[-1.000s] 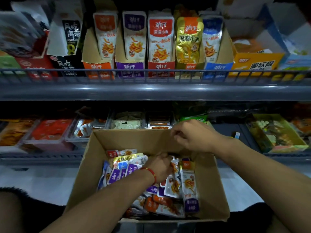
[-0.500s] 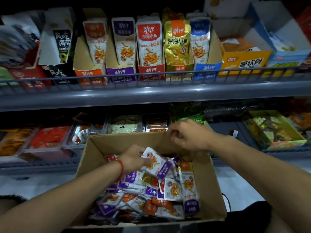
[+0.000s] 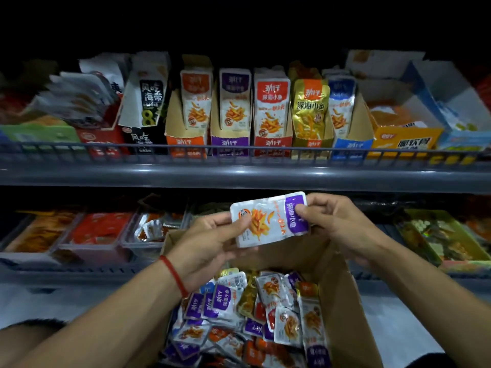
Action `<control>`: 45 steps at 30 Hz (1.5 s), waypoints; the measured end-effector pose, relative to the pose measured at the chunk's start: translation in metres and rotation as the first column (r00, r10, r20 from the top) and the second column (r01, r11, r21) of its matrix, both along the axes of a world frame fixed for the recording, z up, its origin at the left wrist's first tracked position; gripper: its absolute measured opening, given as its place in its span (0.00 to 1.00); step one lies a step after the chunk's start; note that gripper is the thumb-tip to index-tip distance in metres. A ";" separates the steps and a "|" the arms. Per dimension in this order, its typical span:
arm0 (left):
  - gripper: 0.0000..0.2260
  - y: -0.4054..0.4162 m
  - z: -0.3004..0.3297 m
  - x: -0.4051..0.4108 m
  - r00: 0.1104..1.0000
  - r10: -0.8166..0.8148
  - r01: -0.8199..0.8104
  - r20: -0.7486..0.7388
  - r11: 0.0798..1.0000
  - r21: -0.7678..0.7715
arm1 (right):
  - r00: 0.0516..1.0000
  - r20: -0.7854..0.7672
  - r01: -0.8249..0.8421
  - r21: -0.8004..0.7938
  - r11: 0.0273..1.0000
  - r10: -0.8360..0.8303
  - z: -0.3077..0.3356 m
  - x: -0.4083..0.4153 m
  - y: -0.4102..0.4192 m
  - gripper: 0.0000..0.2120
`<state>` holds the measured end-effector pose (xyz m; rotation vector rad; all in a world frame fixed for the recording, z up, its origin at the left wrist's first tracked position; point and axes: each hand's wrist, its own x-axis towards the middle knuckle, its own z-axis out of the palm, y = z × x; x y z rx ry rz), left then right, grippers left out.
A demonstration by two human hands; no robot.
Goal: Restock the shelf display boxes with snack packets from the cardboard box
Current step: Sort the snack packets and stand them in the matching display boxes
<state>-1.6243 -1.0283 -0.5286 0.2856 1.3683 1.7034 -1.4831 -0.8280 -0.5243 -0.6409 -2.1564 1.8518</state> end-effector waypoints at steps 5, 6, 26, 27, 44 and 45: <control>0.14 0.004 0.011 -0.012 0.983 0.084 -0.066 -0.163 0.991 0.113 | 0.986 -0.081 0.146 -0.007 0.989 -0.146 0.023 -0.016 -0.005 0.09; 0.14 0.007 0.016 -0.014 0.978 0.109 -0.085 -0.180 0.987 0.135 | 0.977 -0.116 0.180 0.010 0.984 -0.177 0.031 -0.022 -0.005 0.08; 0.25 0.033 0.023 -0.088 -0.347 -0.086 -0.340 -0.934 0.940 0.039 | 0.988 -0.120 0.137 0.970 0.199 -0.094 0.174 -0.223 0.024 0.14; 0.24 0.033 0.023 -0.086 -0.338 -0.079 -0.331 -0.938 0.943 0.040 | 0.990 -0.095 0.112 0.977 0.180 -0.100 0.170 -0.227 0.024 0.14; 0.22 0.035 0.026 -0.077 -0.263 -0.116 -0.330 -0.958 0.944 -0.023 | 0.971 0.079 -0.066 0.996 0.067 -0.226 0.156 -0.257 0.028 0.15; 0.22 0.035 0.026 -0.076 -0.264 -0.121 -0.330 -0.957 0.943 -0.028 | 0.970 0.079 -0.070 0.996 0.048 -0.230 0.155 -0.258 0.028 0.15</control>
